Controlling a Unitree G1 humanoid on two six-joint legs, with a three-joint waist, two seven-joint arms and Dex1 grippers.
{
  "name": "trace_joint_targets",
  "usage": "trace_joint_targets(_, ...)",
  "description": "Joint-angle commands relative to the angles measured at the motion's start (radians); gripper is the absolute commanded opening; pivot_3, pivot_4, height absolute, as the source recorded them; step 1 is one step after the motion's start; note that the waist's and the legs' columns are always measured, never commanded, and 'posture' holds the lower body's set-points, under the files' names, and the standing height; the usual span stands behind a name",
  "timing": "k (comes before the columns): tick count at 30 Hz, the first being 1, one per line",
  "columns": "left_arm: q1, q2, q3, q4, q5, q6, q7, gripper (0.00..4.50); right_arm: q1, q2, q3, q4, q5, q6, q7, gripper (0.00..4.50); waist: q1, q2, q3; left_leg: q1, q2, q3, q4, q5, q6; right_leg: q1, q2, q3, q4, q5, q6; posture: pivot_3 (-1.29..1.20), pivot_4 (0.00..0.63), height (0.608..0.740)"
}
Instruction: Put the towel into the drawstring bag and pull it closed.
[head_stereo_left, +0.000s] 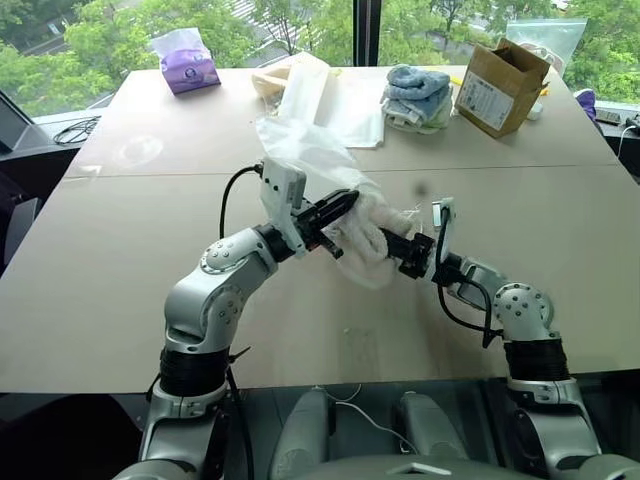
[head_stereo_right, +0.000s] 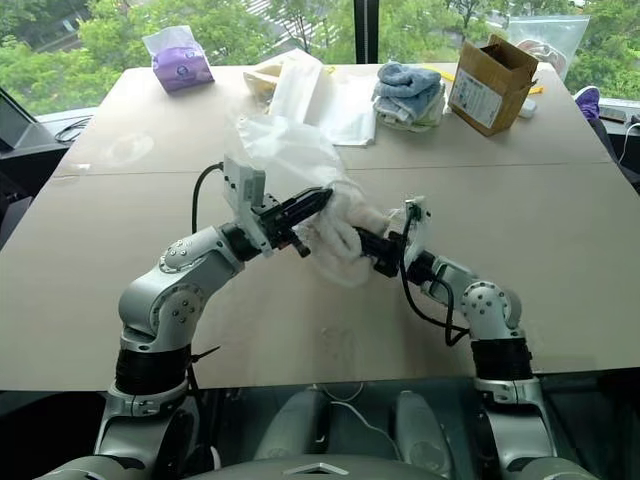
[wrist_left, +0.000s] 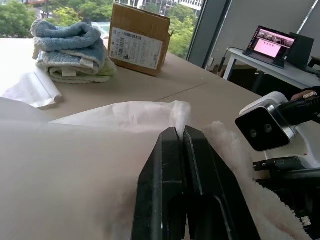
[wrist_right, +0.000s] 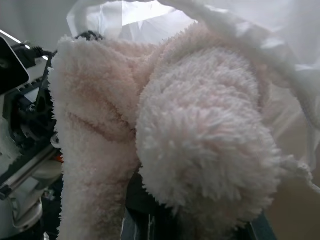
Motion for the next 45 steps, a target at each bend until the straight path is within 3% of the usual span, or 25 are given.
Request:
trace_joint_targets(1, -0.004, -0.006, -0.002, -0.051, -0.023, 0.002, 0.002, 0.00, -0.070, 0.037, -0.026, 0.009, -0.011, -0.030, -0.019, 0.02, -0.003, 0.000, 0.000, 0.000, 0.000, 0.000, 0.000, 0.000, 0.000, 0.000, 0.000, 0.000, 0.000, 0.000, 0.000, 0.00, 0.150, 0.740)
trace_joint_targets(5, 0.007, -0.010, -0.011, -0.061, -0.027, 0.006, 0.003, 0.00, -0.156, 0.182, -0.176, 0.093, 0.069, -0.071, -0.204, 0.02, -0.003, 0.000, 0.000, 0.001, 0.001, 0.000, 0.000, 0.000, 0.000, 0.000, 0.001, 0.001, 0.001, 0.000, 0.000, 0.00, 0.150, 0.740)
trace_joint_targets(11, 0.014, -0.015, -0.016, -0.069, -0.030, 0.012, 0.007, 0.00, -0.207, 0.366, -0.336, 0.097, 0.250, -0.115, -0.370, 0.02, 0.003, 0.000, 0.000, -0.001, 0.000, -0.001, -0.001, 0.000, -0.001, -0.001, -0.001, -0.001, 0.000, 0.000, 0.000, 0.00, 0.150, 0.740)
trace_joint_targets(17, 0.011, -0.021, -0.024, -0.069, -0.031, 0.016, 0.011, 0.00, -0.266, 0.517, -0.409, 0.113, 0.472, -0.286, -0.554, 0.02, -0.004, 0.000, 0.000, 0.000, 0.000, -0.001, -0.001, 0.001, -0.001, -0.001, -0.001, -0.001, 0.001, 0.000, 0.000, 0.00, 0.150, 0.740)
trace_joint_targets(20, 0.010, -0.023, -0.028, -0.068, -0.030, 0.013, 0.014, 0.00, -0.278, 0.501, -0.380, 0.122, 0.527, -0.335, -0.577, 0.02, -0.012, 0.000, 0.000, 0.000, 0.000, 0.001, -0.001, 0.001, -0.001, -0.001, 0.000, 0.001, 0.002, 0.000, 0.000, 0.00, 0.150, 0.740)
trace_joint_targets(23, 0.006, -0.024, -0.029, -0.064, -0.028, 0.011, 0.015, 0.00, -0.249, 0.399, -0.218, 0.094, 0.373, -0.300, -0.503, 0.02, -0.027, 0.001, 0.000, 0.000, 0.000, 0.002, -0.001, 0.001, -0.001, -0.002, 0.000, 0.001, 0.002, 0.000, 0.000, 0.00, 0.150, 0.740)
trace_joint_targets(27, -0.014, -0.023, -0.029, -0.048, -0.025, 0.004, 0.009, 0.00, -0.228, 0.251, 0.056, 0.041, 0.058, -0.286, -0.337, 0.02, -0.033, 0.001, 0.000, -0.001, 0.000, 0.005, -0.001, 0.001, -0.001, -0.007, 0.001, 0.005, 0.006, 0.000, 0.000, 0.00, 0.150, 0.740)
trace_joint_targets(33, -0.049, -0.032, -0.035, -0.014, -0.012, -0.014, -0.002, 0.00, -0.219, 0.099, 0.293, 0.072, -0.319, -0.432, -0.110, 0.02, -0.014, 0.000, 0.000, -0.001, -0.001, 0.005, 0.001, 0.001, -0.001, -0.007, -0.001, 0.004, 0.007, 0.000, 0.000, 0.00, 0.150, 0.740)
trace_joint_targets(39, -0.056, -0.036, -0.040, -0.006, -0.003, -0.021, -0.010, 0.00, -0.216, 0.024, 0.308, 0.164, -0.476, -0.525, 0.043, 0.02, -0.023, 0.000, 0.000, -0.001, 0.001, 0.005, 0.001, 0.001, -0.001, -0.007, 0.001, 0.004, 0.008, 0.000, 0.000, 0.00, 0.150, 0.740)
trace_joint_targets(45, -0.060, -0.030, -0.041, -0.001, 0.006, -0.034, -0.020, 0.00, -0.210, 0.070, 0.170, 0.178, -0.340, -0.422, 0.119, 0.02, -0.019, 0.000, 0.000, -0.001, 0.000, 0.005, 0.001, 0.001, -0.001, -0.007, -0.001, 0.004, 0.009, 0.000, 0.000, 0.00, 0.150, 0.740)
